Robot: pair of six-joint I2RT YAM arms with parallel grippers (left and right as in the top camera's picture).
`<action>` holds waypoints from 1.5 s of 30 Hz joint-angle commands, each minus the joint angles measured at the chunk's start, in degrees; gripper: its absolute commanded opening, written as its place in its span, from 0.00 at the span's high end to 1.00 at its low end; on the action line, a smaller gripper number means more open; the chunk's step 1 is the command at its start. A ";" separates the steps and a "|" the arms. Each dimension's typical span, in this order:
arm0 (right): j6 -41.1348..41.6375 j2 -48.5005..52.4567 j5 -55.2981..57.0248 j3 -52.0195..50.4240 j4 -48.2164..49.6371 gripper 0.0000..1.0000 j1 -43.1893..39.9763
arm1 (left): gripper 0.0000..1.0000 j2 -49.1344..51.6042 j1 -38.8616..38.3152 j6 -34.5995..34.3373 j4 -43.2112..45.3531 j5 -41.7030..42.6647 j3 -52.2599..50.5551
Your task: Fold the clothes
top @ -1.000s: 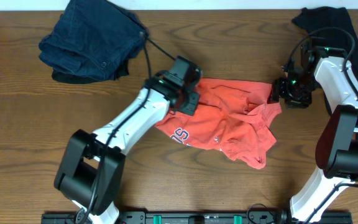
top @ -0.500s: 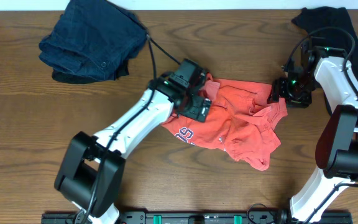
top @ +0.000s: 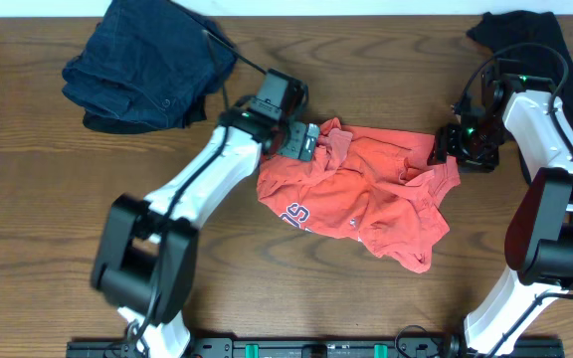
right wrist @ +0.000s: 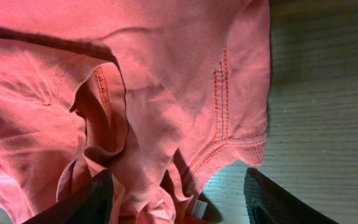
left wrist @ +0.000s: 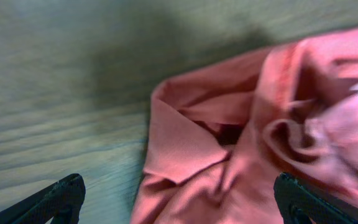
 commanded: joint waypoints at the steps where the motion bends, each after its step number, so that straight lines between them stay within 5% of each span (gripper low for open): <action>1: -0.68 -1.33 -0.48 -0.22 0.13 0.34 0.55 | 0.02 1.68 -1.40 1.79 -0.39 -0.52 0.90; 10: -0.68 -1.33 -0.46 -0.22 0.52 0.32 0.63 | 0.02 -3.10 -8.09 1.79 -3.34 -0.48 0.83; 24: -0.70 -1.33 -0.46 -0.22 0.44 0.32 0.83 | 0.02 4.13 -13.29 2.12 -6.82 0.15 -0.85; 29: 1.49 -1.60 -0.46 -0.20 -1.05 0.46 0.83 | 0.02 3.72 -14.32 4.35 -8.70 0.24 0.15; 38: 2.43 -8.33 -0.48 -0.17 -5.51 0.27 0.72 | 0.02 -5.29 -6.56 4.35 -20.85 0.22 10.82; 45: 3.02 -8.83 -3.19 -2.01 -8.41 0.24 1.22 | 0.02 -10.88 2.54 4.28 -21.20 0.22 11.45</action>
